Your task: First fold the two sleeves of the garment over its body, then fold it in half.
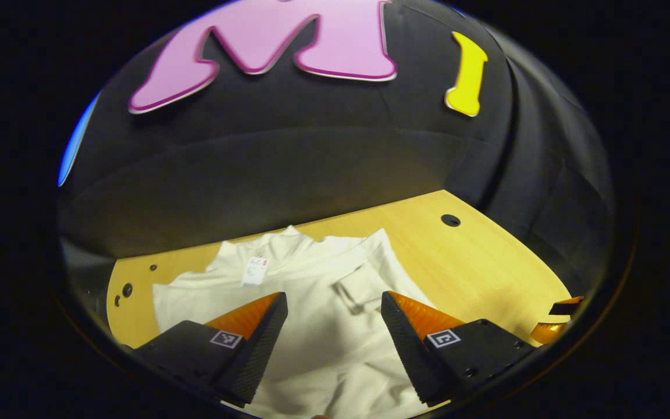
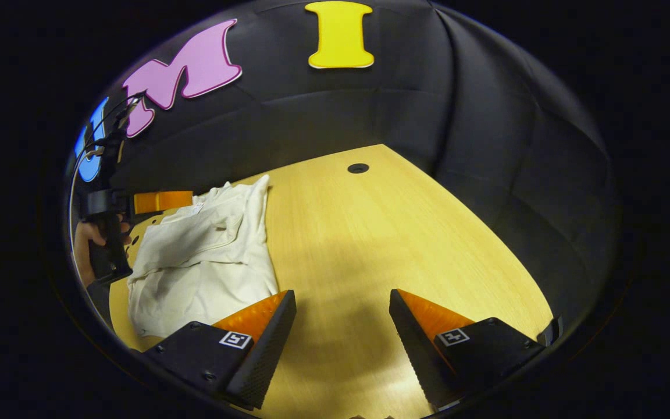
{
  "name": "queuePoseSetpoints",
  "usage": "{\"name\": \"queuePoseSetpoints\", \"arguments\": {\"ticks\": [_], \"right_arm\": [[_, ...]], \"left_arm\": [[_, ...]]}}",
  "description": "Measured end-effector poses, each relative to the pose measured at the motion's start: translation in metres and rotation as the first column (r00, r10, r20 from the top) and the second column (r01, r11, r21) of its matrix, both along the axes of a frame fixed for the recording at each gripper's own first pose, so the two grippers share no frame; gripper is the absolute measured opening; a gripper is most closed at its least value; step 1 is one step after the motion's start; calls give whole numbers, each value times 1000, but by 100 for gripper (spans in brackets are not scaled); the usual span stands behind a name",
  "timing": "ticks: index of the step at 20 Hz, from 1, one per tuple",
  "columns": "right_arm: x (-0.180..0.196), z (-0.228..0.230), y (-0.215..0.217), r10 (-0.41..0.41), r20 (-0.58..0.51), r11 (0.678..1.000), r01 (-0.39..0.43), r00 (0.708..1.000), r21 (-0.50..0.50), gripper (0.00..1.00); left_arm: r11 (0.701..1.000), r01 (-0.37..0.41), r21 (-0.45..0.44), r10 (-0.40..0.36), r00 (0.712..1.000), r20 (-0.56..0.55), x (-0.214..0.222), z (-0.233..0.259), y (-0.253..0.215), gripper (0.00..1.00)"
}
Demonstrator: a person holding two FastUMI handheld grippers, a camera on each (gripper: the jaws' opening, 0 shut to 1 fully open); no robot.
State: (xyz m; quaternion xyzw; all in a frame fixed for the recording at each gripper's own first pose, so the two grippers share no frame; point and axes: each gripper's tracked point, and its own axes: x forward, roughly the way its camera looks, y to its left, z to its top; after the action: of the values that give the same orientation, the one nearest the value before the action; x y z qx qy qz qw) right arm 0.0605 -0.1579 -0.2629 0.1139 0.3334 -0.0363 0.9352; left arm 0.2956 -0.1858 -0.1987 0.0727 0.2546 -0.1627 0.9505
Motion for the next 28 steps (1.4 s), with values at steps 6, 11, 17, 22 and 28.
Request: {"name": "queuePoseSetpoints", "arguments": {"ticks": [6, 11, 17, 22, 28], "right_arm": [[2, -2, 42, 97, -15, 995, -97, 995, 15, 99], [7, -10, 72, 152, -43, 988, -150, 988, 32, 99], [10, -31, 103, 207, -92, 978, -205, 974, 26, 99], [3, -46, 110, 225, -131, 974, -228, 966, -7, 99], [0, -64, 117, 247, -163, 965, -258, 955, -52, 99]], "left_arm": [[990, -141, -12, 140, 989, -49, -68, -10, 99, 100], [962, -272, -1, 269, 955, -123, -131, -47, 176, 100], [926, -377, 7, 371, 907, -199, -177, -84, 223, 99], [917, -397, 18, 386, 880, -277, -196, -120, 229, 100], [918, -395, 39, 386, 866, -319, -202, -148, 222, 100]]}}
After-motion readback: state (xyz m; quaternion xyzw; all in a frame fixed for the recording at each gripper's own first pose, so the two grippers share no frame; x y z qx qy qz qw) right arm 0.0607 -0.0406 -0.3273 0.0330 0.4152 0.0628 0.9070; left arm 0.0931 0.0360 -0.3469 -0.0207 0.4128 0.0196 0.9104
